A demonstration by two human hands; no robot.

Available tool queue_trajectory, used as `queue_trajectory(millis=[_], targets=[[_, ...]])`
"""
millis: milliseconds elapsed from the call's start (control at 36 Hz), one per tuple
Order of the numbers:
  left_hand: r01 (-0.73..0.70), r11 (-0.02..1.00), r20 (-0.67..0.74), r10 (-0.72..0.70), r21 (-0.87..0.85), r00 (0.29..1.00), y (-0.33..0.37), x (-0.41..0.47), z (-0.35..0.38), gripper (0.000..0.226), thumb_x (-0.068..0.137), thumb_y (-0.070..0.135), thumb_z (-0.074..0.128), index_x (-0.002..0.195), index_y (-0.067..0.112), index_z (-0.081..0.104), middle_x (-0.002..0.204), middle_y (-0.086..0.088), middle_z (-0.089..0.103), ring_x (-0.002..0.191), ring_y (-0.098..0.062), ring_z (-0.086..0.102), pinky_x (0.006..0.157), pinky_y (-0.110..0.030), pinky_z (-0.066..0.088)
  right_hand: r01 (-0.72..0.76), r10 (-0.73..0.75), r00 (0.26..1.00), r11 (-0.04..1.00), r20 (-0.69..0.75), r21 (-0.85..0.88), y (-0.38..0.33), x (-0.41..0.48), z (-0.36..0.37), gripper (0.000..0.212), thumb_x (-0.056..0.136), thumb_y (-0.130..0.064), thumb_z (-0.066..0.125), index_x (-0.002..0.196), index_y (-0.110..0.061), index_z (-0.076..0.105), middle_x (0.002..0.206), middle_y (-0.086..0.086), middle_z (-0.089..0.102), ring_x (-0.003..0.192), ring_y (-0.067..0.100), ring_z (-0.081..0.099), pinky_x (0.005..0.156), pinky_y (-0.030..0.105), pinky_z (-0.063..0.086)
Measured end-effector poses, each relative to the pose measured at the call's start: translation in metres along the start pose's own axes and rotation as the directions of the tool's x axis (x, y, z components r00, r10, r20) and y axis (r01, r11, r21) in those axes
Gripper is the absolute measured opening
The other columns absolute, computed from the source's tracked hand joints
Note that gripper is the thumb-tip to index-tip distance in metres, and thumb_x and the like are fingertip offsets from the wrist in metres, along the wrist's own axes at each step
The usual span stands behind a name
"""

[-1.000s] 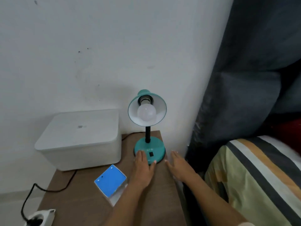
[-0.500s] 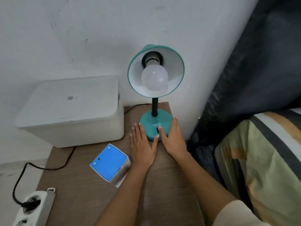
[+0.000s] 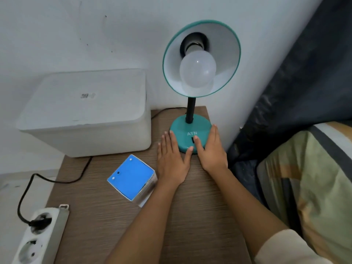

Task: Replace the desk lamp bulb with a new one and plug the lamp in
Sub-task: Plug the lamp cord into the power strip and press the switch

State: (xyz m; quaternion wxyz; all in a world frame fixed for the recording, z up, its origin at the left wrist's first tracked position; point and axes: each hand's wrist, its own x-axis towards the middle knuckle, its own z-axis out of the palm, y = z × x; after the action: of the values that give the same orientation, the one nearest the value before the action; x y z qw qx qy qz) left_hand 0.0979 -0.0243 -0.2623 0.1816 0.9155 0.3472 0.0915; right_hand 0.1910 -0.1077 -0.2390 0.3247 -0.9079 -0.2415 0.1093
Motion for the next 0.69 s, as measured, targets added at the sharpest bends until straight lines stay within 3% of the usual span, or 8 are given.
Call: queue_trajectory(millis=[139, 694], targets=[[-0.003, 1.0, 0.007, 0.003, 0.015, 1.0, 0.0008, 0.0003, -0.0022, 0.091, 0.078, 0.066, -0.004, 0.147, 0.006, -0.007, 0.158, -0.011, -0.002, 0.146, -0.02, -0.006, 0.118, -0.033, -0.005, 0.007, -0.006, 1.0, 0.997, -0.014, 0.083, 0.0034, 0.003, -0.0013, 0.07, 0.086, -0.058, 0.04, 0.141, -0.019, 0.021, 0.148, 0.004, 0.034, 0.132, 0.025, 0.041, 0.098, 0.049, 0.044], [-0.007, 0.999, 0.003, 0.007, -0.033, 1.0, 0.001, 0.0001, -0.0034, 0.089, 0.081, 0.067, 0.001, 0.147, 0.009, -0.007, 0.158, -0.008, -0.002, 0.146, -0.018, -0.005, 0.117, -0.031, -0.005, 0.024, -0.023, 0.999, 0.999, -0.03, 0.044, 0.0017, 0.0017, -0.0006, 0.07, 0.089, -0.058, 0.037, 0.144, -0.02, 0.016, 0.15, 0.004, 0.03, 0.134, 0.027, 0.039, 0.097, 0.053, 0.045]])
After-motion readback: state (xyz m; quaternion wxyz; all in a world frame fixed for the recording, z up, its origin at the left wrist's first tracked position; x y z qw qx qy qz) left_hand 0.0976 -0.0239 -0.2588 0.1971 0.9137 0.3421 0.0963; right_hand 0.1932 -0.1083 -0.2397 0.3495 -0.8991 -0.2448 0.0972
